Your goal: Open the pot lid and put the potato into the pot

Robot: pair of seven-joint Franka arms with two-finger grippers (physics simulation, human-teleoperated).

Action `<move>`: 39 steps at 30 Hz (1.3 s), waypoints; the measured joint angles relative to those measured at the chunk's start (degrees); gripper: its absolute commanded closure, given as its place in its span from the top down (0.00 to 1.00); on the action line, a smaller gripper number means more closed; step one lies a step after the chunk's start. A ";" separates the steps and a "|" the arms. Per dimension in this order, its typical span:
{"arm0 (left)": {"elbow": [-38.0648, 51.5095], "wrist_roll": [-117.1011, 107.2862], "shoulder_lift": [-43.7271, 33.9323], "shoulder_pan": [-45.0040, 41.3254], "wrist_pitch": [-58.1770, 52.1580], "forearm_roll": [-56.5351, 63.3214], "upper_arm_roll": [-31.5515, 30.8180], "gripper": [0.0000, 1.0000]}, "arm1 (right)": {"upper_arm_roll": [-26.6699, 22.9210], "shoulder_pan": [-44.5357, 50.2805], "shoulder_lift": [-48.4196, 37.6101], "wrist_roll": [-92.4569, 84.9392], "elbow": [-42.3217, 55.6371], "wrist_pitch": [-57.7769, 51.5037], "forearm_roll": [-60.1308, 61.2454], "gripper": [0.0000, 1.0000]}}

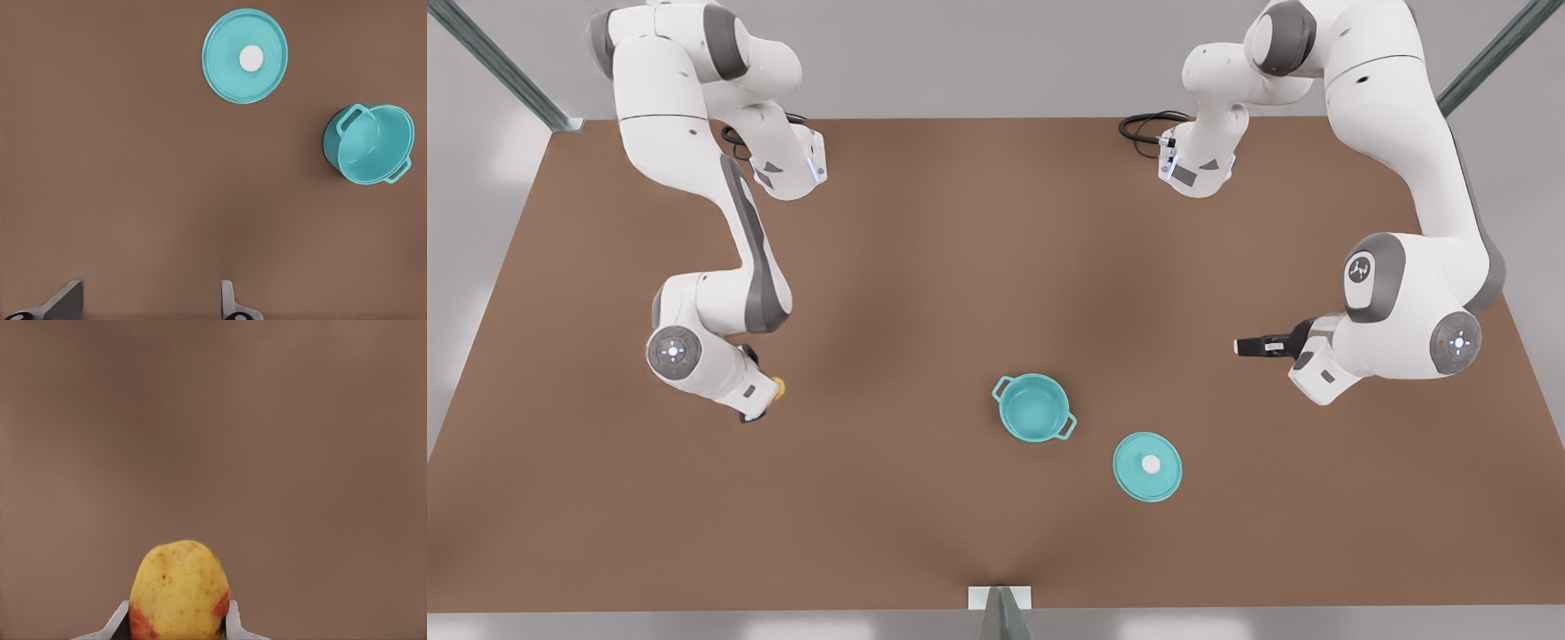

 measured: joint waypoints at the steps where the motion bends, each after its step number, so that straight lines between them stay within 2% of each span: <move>1: 0.00 0.02 0.02 -0.04 -0.02 0.00 0.00 1.00 | 0.00 1.68 0.07 1.21 0.79 -1.29 0.68 0.49; 10: 0.00 0.11 0.17 -0.17 -0.12 -0.06 -0.09 1.00 | 0.11 13.24 3.26 14.06 7.65 -6.84 9.25 0.49; 15: 0.00 0.05 0.24 -0.17 -0.14 -0.07 -0.09 1.00 | 0.54 16.12 9.62 21.96 16.78 -7.57 13.38 0.49; 21: 0.00 -0.03 0.28 -0.17 -0.14 -0.08 -0.09 1.00 | 4.81 16.18 18.51 31.57 29.30 -6.27 16.07 0.50; 29: 0.00 -0.11 0.29 -0.21 -0.15 -0.06 -0.09 1.00 | 11.83 16.11 27.40 43.19 35.22 3.95 16.65 0.50; 39: 0.00 -0.18 0.36 -0.35 -0.15 -0.06 -0.09 1.00 | 13.99 18.27 36.36 53.77 39.66 20.12 16.67 0.52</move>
